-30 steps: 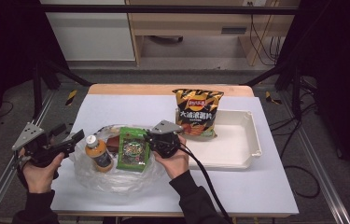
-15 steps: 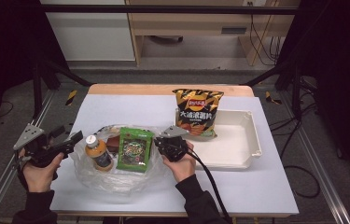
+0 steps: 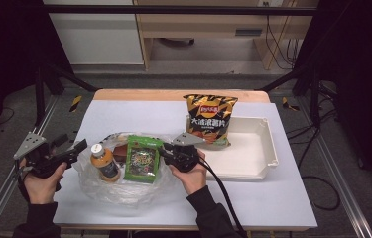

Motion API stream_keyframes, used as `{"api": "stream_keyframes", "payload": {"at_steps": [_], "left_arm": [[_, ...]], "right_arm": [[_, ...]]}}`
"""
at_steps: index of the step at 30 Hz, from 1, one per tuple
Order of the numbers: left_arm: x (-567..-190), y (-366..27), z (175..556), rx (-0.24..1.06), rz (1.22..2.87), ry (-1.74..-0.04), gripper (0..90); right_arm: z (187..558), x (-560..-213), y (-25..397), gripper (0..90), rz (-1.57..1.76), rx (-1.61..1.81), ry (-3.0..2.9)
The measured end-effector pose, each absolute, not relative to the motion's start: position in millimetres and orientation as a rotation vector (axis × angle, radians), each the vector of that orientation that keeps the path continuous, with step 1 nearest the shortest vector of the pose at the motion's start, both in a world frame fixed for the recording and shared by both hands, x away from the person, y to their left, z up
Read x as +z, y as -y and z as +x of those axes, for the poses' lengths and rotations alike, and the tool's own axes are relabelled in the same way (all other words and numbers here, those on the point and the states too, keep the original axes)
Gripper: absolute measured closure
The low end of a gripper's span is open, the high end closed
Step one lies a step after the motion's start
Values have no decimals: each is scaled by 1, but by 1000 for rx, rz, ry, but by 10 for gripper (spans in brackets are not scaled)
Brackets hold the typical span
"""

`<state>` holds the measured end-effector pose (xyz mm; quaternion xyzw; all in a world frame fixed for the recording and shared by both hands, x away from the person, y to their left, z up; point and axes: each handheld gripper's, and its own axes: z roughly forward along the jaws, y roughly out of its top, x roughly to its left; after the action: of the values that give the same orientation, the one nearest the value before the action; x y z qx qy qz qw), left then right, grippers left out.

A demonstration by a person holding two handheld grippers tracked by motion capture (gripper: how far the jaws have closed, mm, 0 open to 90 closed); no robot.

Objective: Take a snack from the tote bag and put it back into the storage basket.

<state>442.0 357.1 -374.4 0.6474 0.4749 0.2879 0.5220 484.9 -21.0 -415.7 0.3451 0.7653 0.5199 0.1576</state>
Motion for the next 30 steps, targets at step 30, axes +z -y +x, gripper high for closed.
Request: {"api": "stream_keyframes", "payload": {"at_steps": [30], "left_arm": [[-372, -359, 441, 687, 1535, -1133, 212]], "right_arm": [[509, -446, -3, 575, 1122, 1458, -2245]]}}
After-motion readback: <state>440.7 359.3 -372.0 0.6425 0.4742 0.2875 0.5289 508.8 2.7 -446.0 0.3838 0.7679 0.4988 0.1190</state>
